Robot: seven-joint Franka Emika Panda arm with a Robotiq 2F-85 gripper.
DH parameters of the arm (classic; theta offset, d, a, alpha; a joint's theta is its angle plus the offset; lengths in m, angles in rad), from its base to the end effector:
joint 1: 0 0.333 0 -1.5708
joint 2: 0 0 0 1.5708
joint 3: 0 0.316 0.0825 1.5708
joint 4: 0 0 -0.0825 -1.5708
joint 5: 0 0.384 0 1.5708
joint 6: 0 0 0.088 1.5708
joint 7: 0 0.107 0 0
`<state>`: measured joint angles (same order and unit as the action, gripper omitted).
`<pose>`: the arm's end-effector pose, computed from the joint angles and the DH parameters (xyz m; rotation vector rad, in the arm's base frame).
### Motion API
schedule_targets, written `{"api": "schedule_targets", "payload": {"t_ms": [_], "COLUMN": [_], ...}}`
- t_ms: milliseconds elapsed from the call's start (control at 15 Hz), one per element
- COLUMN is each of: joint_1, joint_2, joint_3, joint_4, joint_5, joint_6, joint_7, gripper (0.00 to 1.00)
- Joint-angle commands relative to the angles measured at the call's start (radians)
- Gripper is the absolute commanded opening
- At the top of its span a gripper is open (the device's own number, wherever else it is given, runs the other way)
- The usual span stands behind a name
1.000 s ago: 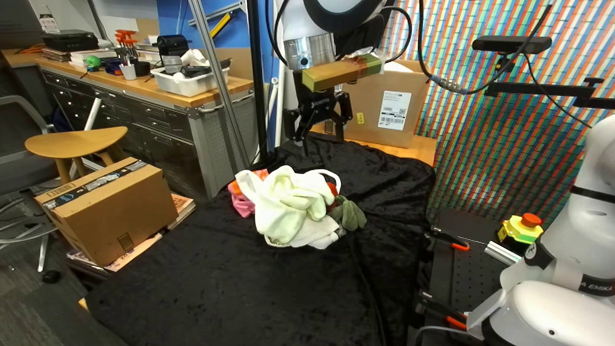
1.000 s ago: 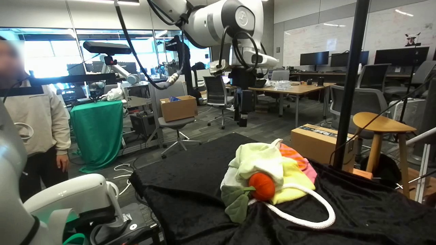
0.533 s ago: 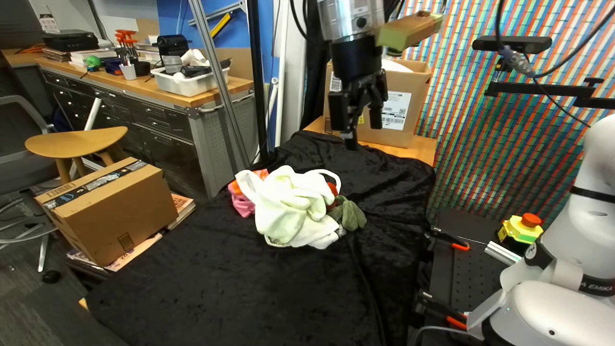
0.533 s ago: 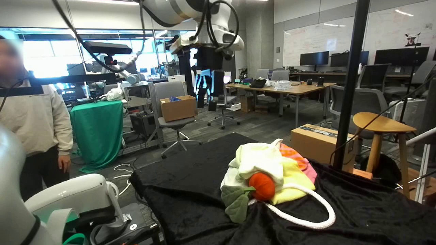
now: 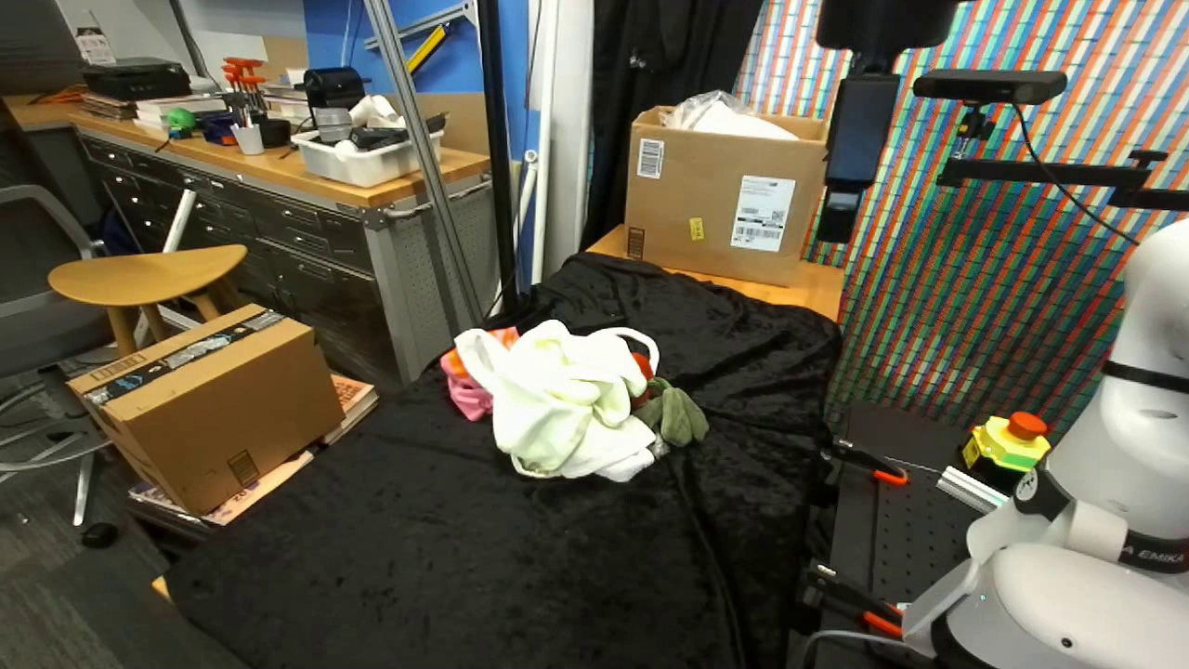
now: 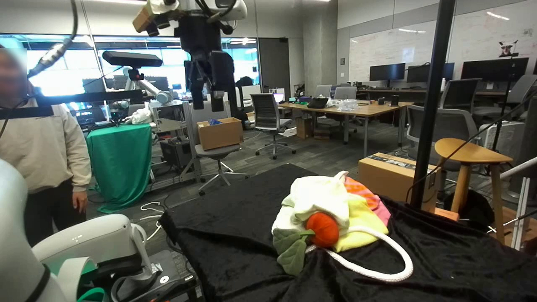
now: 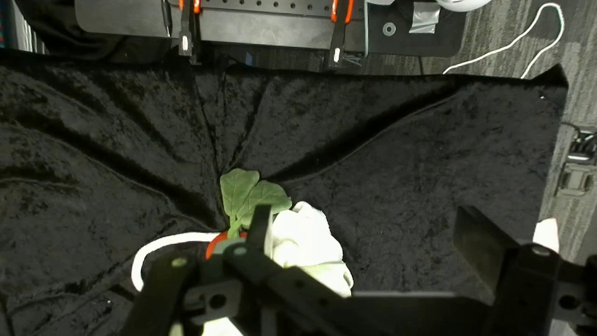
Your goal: Pile the things on the table onto the pink shirt
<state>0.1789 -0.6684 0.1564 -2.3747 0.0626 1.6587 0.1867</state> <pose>0.3210 0.1283 0.5475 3.0903 0.1633 -0.0669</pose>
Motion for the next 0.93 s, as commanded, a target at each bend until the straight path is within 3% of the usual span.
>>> {"api": "schedule_targets", "payload": {"t_ms": [0,467,667,733,867], "joint_1": [-0.024,-0.066,-0.028,-0.059,-0.055], "joint_2": [-0.145,-0.239,-0.241,-0.210,-0.215], "joint_3": [0.027,0.072,0.043,0.065,0.063], "joint_4": [-0.095,-0.206,-0.233,-0.199,-0.211], "joint_5": [0.028,0.053,0.141,0.099,0.127], "joint_6": [0.118,0.359,0.359,0.324,0.326], "joint_7": [0.047,0.211,0.185,0.181,0.181], "gripper": [1.00,1.00,1.00,1.00,1.00]}}
